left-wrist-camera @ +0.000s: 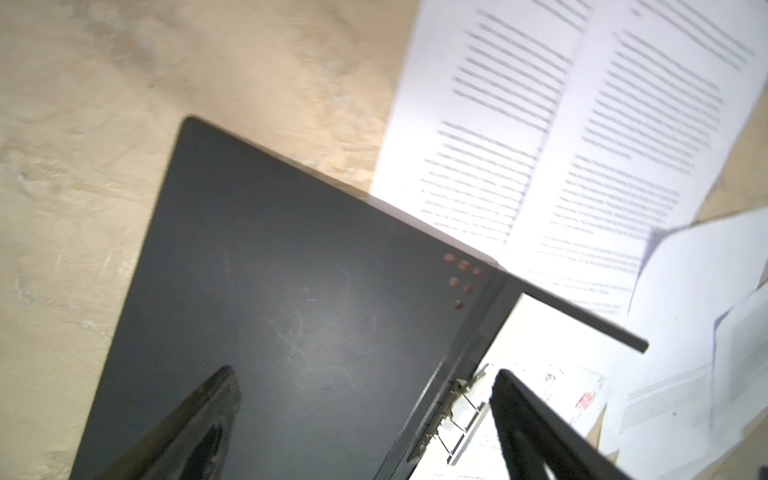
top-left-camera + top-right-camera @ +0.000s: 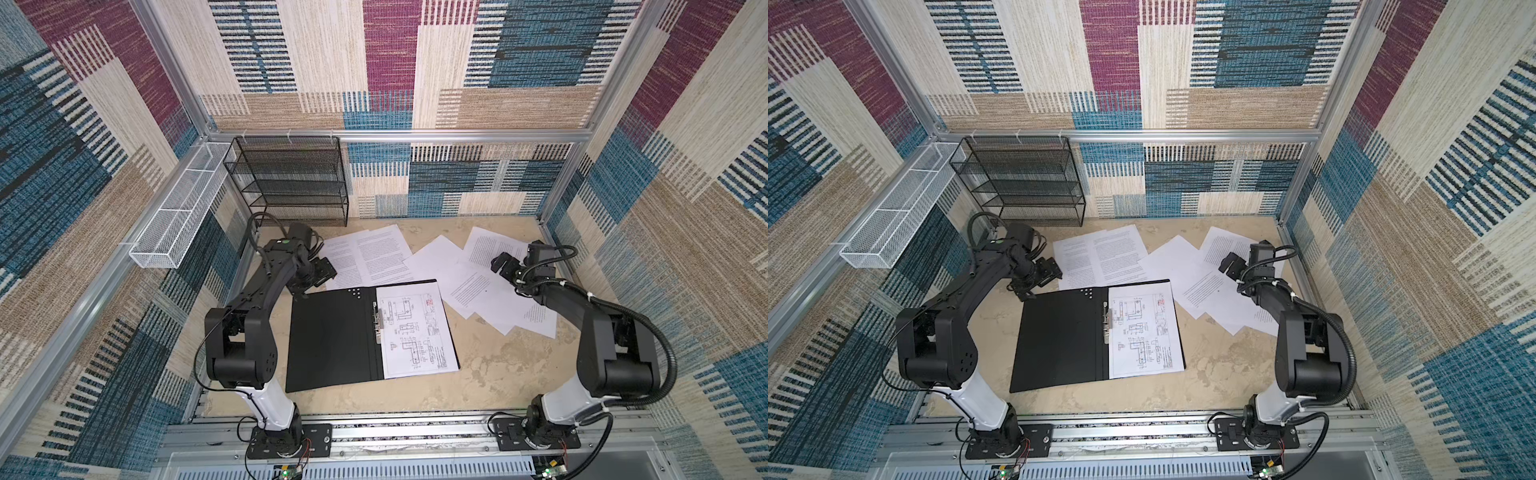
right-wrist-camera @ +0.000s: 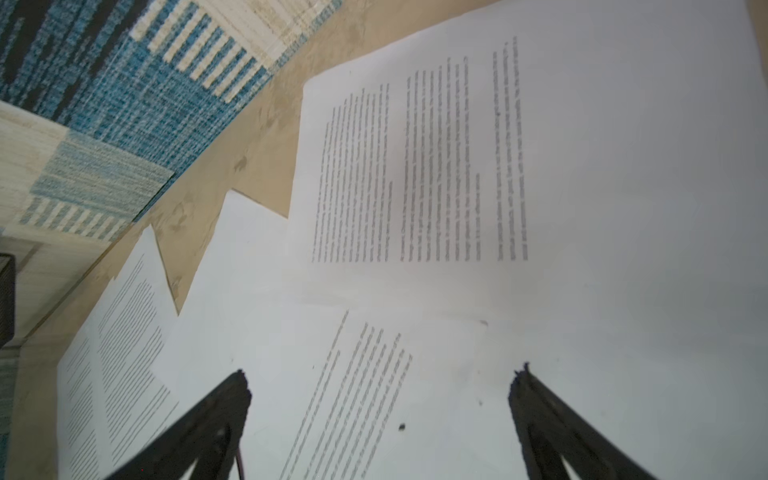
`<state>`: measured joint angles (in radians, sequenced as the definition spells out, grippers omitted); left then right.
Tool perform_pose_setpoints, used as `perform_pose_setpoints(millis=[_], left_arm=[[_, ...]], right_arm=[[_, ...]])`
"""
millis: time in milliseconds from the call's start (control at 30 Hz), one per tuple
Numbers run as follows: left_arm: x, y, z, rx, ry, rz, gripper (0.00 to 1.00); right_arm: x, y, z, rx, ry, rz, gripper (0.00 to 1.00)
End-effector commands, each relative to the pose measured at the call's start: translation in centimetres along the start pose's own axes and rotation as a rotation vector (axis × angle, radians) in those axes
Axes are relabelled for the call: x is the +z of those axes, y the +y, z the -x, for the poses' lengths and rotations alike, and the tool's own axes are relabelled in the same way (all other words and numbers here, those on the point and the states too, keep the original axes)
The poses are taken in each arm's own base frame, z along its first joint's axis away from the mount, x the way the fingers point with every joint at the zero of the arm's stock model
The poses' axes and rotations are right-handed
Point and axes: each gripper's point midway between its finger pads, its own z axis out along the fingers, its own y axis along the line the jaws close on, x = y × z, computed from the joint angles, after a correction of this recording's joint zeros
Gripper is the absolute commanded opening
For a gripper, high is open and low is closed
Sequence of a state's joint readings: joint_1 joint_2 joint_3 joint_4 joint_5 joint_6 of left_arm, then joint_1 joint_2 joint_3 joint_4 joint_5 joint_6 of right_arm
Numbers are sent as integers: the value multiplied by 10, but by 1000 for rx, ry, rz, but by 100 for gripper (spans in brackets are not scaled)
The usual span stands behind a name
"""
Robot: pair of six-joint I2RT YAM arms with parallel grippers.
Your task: Put the files into the folder
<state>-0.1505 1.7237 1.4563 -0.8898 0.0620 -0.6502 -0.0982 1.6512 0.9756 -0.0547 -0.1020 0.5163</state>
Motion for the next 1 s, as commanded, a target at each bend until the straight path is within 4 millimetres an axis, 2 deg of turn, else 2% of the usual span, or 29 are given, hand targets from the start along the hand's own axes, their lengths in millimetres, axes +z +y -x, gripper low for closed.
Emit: perform_pose_setpoints(millis=[0,100,200,267,333,433,533,867,967], left_arm=[[-10,-35,-15,221,-68,26,99],[-6,-76,-43,342,-47,-95,100],[0,-99,-64,336,-9,-274,100],[3,-116,-76,332,16,-379,100],[7,-127,-85,346,42,-399,100],[13,-143,-94,366,77,-427,100],[24,-152,-98,366,106,-426,99],[46,-184,-119,403,179,-457,97],[53,-198,-132,433,215,-475,96]], right_arm=[[19,-24,30,-15,-72,-140,100],[37,-42,44,13,-70,-182,100],[57,-60,48,51,-35,-193,100],[64,-64,46,43,-13,-198,100],[73,-64,38,40,39,-182,100],[73,-55,19,59,106,-114,100],[61,-39,-3,103,165,0,99],[-8,-16,-76,176,263,197,100],[-25,3,-96,175,313,291,100]])
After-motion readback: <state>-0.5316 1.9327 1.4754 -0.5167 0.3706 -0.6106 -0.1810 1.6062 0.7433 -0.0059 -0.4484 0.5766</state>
